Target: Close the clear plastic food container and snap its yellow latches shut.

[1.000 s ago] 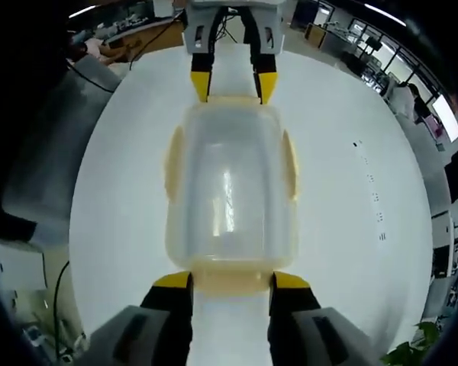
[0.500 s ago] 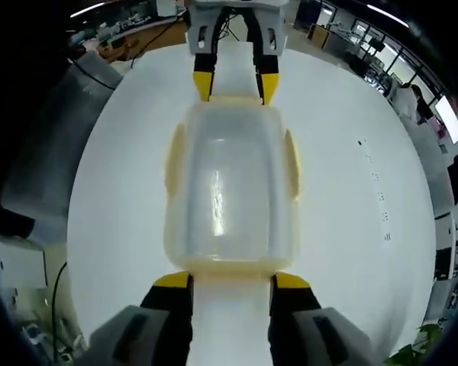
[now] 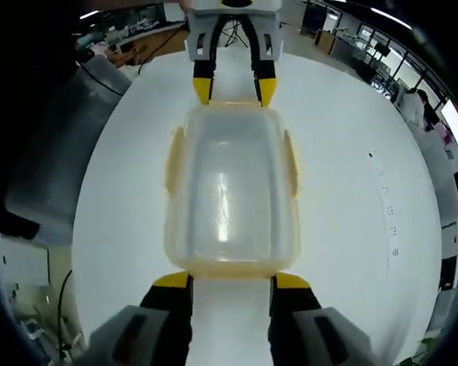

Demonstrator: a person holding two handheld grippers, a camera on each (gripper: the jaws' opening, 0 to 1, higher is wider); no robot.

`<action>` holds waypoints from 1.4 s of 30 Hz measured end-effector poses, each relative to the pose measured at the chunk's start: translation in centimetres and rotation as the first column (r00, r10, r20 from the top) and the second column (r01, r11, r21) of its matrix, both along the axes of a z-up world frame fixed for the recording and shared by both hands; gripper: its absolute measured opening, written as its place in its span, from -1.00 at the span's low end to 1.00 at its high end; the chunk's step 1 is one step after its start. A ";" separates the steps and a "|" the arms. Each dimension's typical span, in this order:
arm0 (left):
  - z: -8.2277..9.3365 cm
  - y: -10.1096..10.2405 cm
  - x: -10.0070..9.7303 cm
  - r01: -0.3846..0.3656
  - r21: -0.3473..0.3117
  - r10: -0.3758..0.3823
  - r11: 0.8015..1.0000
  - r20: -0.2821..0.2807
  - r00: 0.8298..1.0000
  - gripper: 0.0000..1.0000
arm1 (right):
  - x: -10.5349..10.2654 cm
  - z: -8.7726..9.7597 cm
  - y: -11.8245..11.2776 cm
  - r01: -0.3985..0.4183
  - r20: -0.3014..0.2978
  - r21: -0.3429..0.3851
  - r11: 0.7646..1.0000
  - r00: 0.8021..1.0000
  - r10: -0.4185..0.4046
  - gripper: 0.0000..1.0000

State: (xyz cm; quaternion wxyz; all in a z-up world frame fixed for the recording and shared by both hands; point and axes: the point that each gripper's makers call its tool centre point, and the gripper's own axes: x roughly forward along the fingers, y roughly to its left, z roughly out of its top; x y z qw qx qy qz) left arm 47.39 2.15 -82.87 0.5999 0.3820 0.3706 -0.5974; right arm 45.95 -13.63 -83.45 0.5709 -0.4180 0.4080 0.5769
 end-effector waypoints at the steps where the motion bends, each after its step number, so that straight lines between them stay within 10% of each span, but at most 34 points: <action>1: 0.0 0.6 -0.2 -0.007 0.001 0.007 1.000 0.001 1.000 -0.26 | -0.1 0.0 0.6 -0.004 -0.002 0.002 1.000 1.000 0.004 -0.28; 19: -0.2 8.0 -2.7 -0.043 0.044 0.043 0.998 -0.002 0.999 -0.26 | -2.3 0.0 7.7 -0.016 -0.013 0.067 0.998 1.000 0.017 -0.27; 29: -0.4 9.7 -3.0 0.007 0.026 -0.007 1.000 0.008 1.000 -0.02 | -2.2 0.4 6.8 -0.045 -0.015 0.060 0.997 0.999 0.046 -0.07; 42: 3.1 9.0 -1.9 -0.135 -0.194 0.138 0.972 0.002 0.990 -0.16 | -1.6 4.5 10.3 -0.011 0.001 0.245 0.970 1.000 0.011 -0.33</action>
